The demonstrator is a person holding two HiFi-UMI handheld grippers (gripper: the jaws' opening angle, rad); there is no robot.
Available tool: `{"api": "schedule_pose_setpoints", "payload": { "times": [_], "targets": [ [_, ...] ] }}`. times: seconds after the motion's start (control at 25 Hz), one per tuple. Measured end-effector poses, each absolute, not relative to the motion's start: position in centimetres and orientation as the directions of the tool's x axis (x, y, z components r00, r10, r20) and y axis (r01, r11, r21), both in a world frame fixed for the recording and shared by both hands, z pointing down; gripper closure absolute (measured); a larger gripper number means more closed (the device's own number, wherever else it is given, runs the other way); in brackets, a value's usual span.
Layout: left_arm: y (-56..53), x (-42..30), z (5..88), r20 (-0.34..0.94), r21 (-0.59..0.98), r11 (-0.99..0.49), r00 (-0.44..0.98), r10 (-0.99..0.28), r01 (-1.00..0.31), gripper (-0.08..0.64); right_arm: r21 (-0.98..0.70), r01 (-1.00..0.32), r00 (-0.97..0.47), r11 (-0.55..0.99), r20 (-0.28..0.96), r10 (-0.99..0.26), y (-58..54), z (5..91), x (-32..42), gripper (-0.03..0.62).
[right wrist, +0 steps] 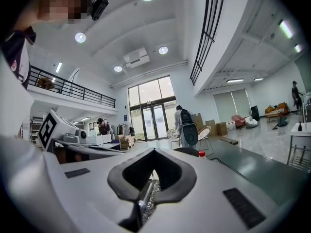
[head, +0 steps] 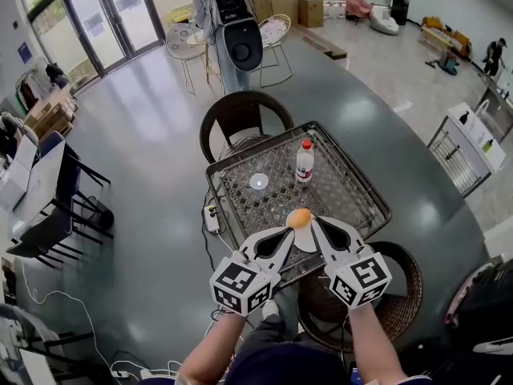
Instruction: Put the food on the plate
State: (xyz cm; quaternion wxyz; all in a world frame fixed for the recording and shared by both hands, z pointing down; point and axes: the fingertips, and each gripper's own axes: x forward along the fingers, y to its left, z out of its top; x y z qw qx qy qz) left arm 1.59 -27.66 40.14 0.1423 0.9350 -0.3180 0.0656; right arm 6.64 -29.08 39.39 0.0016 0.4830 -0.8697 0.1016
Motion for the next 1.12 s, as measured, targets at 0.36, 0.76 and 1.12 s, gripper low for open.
{"api": "schedule_pose_setpoints", "payload": {
  "times": [0.36, 0.76, 1.12],
  "targets": [
    [-27.72, 1.15, 40.05, 0.210, 0.225, -0.754, 0.786, -0.581, -0.617, 0.552, -0.174, -0.839, -0.536, 0.516, 0.101, -0.838, -29.20, 39.13, 6.36, 0.588],
    [-27.72, 1.32, 40.25, 0.215, 0.229, -0.751, 0.785, -0.581, -0.619, 0.552, -0.182, -0.838, -0.538, 0.515, 0.111, -0.836, -29.20, 39.35, 6.78, 0.588],
    [-27.98, 1.35, 40.66, 0.219, 0.232, -0.751, 0.785, -0.579, -0.619, 0.552, -0.186, -0.835, -0.541, 0.517, 0.110, -0.834, -29.43, 39.69, 6.69, 0.588]
  ]
}}
